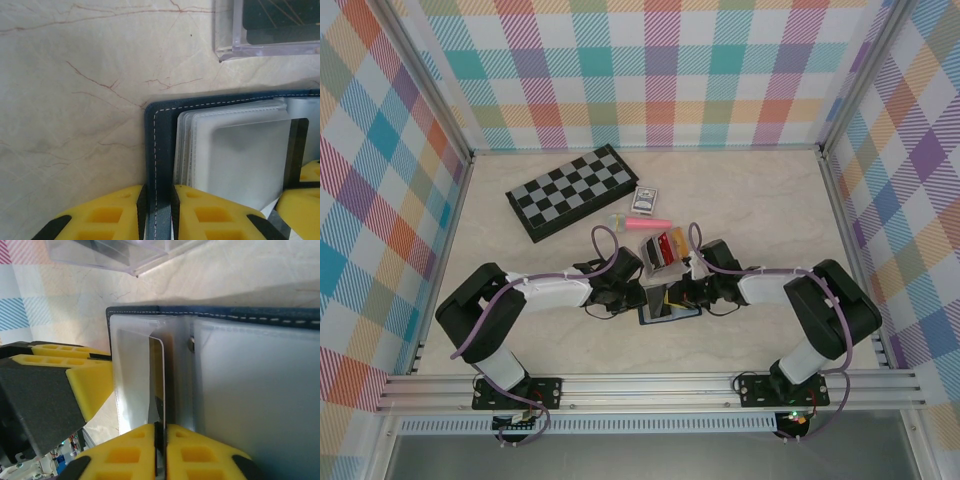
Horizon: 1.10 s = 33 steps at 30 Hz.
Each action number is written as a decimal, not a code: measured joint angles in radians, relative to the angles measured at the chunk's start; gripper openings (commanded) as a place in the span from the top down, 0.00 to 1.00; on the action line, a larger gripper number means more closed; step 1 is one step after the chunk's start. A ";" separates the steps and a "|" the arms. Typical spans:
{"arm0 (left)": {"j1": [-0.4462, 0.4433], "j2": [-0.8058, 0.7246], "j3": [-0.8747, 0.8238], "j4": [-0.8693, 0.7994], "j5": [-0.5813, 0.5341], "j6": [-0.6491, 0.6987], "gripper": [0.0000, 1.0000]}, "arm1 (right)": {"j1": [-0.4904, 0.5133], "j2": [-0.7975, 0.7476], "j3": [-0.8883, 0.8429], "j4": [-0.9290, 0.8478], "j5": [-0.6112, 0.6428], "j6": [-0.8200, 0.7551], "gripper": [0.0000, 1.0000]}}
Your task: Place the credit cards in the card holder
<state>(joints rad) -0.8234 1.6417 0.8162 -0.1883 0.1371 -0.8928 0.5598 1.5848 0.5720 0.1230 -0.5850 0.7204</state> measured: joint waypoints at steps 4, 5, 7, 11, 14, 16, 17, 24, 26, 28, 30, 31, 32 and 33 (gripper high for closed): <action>-0.003 -0.003 -0.001 0.000 -0.006 0.000 0.77 | 0.003 -0.015 0.012 -0.068 0.045 -0.003 0.74; -0.004 -0.005 -0.002 0.000 -0.008 0.000 0.76 | 0.003 -0.027 0.016 -0.089 0.059 -0.003 0.74; -0.007 -0.010 -0.004 0.000 -0.014 0.000 0.76 | 0.003 -0.047 0.022 -0.121 0.080 -0.003 0.73; -0.009 -0.019 -0.011 0.000 -0.019 0.000 0.73 | 0.003 -0.061 0.030 -0.162 0.099 -0.007 0.77; -0.009 -0.022 -0.013 0.003 -0.019 -0.001 0.73 | 0.003 -0.059 0.037 -0.175 0.102 -0.015 0.85; -0.010 -0.022 -0.013 0.008 -0.015 0.000 0.73 | 0.003 -0.051 0.041 -0.174 0.101 -0.017 0.89; -0.010 -0.022 -0.013 0.011 -0.014 0.000 0.74 | 0.003 -0.045 0.044 -0.174 0.101 -0.017 0.89; -0.010 -0.006 -0.013 0.036 0.011 0.000 0.76 | 0.006 -0.008 0.054 -0.161 0.082 -0.002 0.91; -0.010 -0.003 -0.013 0.037 0.011 0.000 0.76 | 0.010 -0.007 0.054 -0.154 0.076 0.004 0.91; -0.010 -0.003 -0.013 0.037 0.011 0.000 0.76 | 0.013 -0.007 0.054 -0.147 0.075 0.006 0.90; -0.010 -0.003 -0.013 0.037 0.011 0.000 0.76 | 0.015 -0.007 0.054 -0.146 0.072 0.006 0.90; -0.010 -0.003 -0.013 0.037 0.011 0.000 0.76 | 0.016 -0.007 0.054 -0.146 0.072 0.006 0.90; -0.010 -0.003 -0.013 0.037 0.011 0.000 0.76 | 0.016 -0.007 0.054 -0.146 0.070 0.006 0.90; -0.010 -0.003 -0.013 0.037 0.011 0.000 0.76 | 0.016 -0.007 0.055 -0.146 0.065 0.006 0.90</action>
<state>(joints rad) -0.8337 1.6390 0.8032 -0.1509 0.1482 -0.8932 0.5762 1.5780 0.6270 -0.0231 -0.5201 0.7265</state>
